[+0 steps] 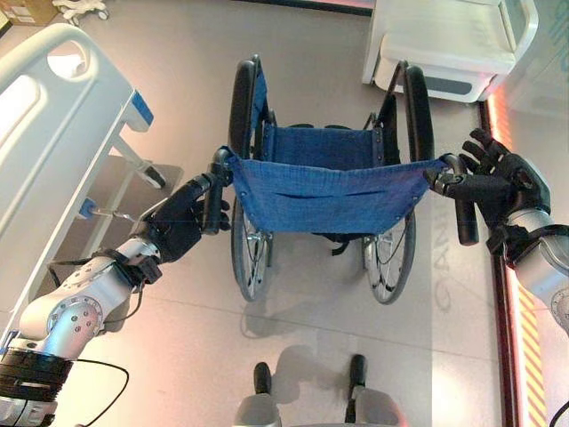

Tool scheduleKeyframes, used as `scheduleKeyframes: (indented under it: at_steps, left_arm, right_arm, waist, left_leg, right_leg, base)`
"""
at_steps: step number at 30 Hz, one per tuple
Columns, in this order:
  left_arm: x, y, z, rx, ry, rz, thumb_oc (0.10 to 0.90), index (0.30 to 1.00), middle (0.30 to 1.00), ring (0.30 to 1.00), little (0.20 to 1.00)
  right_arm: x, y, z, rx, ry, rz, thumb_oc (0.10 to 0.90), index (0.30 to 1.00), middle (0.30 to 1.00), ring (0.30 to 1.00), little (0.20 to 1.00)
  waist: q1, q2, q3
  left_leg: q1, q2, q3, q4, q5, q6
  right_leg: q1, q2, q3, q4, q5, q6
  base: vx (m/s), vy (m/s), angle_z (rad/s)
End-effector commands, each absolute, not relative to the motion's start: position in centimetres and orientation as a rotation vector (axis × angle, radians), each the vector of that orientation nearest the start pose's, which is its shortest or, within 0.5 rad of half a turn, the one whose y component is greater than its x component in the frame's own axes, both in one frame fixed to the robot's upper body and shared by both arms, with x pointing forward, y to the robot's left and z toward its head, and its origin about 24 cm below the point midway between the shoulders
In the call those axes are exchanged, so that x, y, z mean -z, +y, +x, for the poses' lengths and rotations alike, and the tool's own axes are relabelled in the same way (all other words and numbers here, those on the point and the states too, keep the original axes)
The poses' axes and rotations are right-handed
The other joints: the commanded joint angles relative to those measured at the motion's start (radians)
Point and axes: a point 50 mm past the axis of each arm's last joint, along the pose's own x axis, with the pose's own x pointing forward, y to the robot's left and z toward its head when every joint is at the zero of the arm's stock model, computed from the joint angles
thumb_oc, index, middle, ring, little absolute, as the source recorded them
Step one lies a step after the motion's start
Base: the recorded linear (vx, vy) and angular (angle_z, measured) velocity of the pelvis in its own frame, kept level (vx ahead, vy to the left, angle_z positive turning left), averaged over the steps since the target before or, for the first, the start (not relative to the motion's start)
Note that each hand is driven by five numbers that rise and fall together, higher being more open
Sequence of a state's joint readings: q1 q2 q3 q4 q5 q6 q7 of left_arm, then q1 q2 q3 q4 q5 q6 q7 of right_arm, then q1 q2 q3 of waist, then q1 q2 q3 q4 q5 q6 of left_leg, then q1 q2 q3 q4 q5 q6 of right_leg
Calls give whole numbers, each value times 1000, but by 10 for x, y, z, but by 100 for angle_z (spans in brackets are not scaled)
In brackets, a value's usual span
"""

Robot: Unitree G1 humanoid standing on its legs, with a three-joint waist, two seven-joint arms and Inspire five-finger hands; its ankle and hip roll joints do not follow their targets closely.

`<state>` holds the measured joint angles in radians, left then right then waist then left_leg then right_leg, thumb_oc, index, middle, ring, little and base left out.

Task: Push the wheelchair next to the bed

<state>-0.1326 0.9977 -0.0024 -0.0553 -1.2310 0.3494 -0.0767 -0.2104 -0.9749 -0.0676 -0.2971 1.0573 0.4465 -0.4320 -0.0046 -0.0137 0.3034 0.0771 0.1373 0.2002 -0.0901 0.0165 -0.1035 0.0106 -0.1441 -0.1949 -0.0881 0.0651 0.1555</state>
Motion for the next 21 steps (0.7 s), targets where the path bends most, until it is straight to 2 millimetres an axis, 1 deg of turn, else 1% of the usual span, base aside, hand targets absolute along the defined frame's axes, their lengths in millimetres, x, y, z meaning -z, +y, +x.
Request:
scheduleKeyframes:
  at_steps: [1, 4, 6, 8, 9, 12, 17, 21]
  left_arm:
    - [-221, 214, 258, 660, -154, -266, 400, 300, 300, 300, 300]
    - [-221, 215, 258, 656, -156, -268, 400, 300, 300, 300, 300]
    - [-223, 214, 257, 657, -157, -269, 400, 300, 300, 300, 300]
    - [-224, 214, 257, 659, -159, -271, 400, 300, 300, 300, 300]
    - [-225, 213, 257, 660, -160, -273, 400, 300, 300, 300, 300]
    - [-225, 210, 258, 664, -162, -280, 400, 300, 300, 300, 300]
    - [-222, 207, 260, 670, -159, -282, 400, 300, 300, 300, 300]
    - [-222, 205, 261, 686, -155, -283, 400, 300, 300, 300, 300]
  right_arm:
    - [-214, -276, 270, 201, -14, -216, 800, 900, 900, 900, 900]
    - [-208, -292, 268, 292, 55, -301, 800, 900, 900, 900, 900]
    - [-209, -301, 267, 351, 58, -343, 800, 900, 900, 900, 900]
    - [-215, -305, 267, 387, 35, -371, 800, 900, 900, 900, 900]
    - [-216, -305, 268, 386, 31, -367, 800, 900, 900, 900, 900]
    - [-217, -295, 270, 339, 29, -301, 800, 900, 900, 900, 900]
    - [-212, -277, 276, 233, 38, -231, 800, 900, 900, 900, 900]
    - [-212, -267, 281, 173, 36, -206, 800, 900, 900, 900, 900]
  waist:
    - [-53, 12, -105]
    - [-55, 7, -108]
    - [-54, 6, -109]
    - [-53, 4, -108]
    - [-52, 4, -108]
    - [-53, 3, -104]
    - [-49, 5, -96]
    - [-42, 5, -95]
  left_leg:
    - [-41, -35, 27, 3, 37, 14]
    - [-37, -34, 30, 3, 35, 14]
    - [-35, -34, 30, 3, 35, 14]
    - [-33, -33, 32, 3, 34, 15]
    - [-33, -33, 32, 3, 35, 15]
    - [-30, -32, 33, 3, 36, 16]
    - [-29, -33, 28, 3, 36, 17]
    - [-30, -34, 25, 3, 37, 17]
  right_leg:
    - [7, 2, 18, 1, 18, -21]
    - [10, 3, 17, 1, 18, -20]
    - [12, 3, 16, 1, 16, -19]
    - [14, 5, 17, 1, 17, -19]
    - [14, 5, 17, 1, 17, -19]
    - [16, 7, 22, 1, 16, -20]
    - [19, 8, 26, 1, 15, -21]
    - [21, 7, 20, 1, 15, -21]
  base:
    - [0, 0, 0]
    - [0, 0, 0]
    - [9, -3, -2]
    - [0, 0, 0]
    - [0, 0, 0]
    - [0, 0, 0]
    - [14, 0, -6]
    - [7, -4, -4]
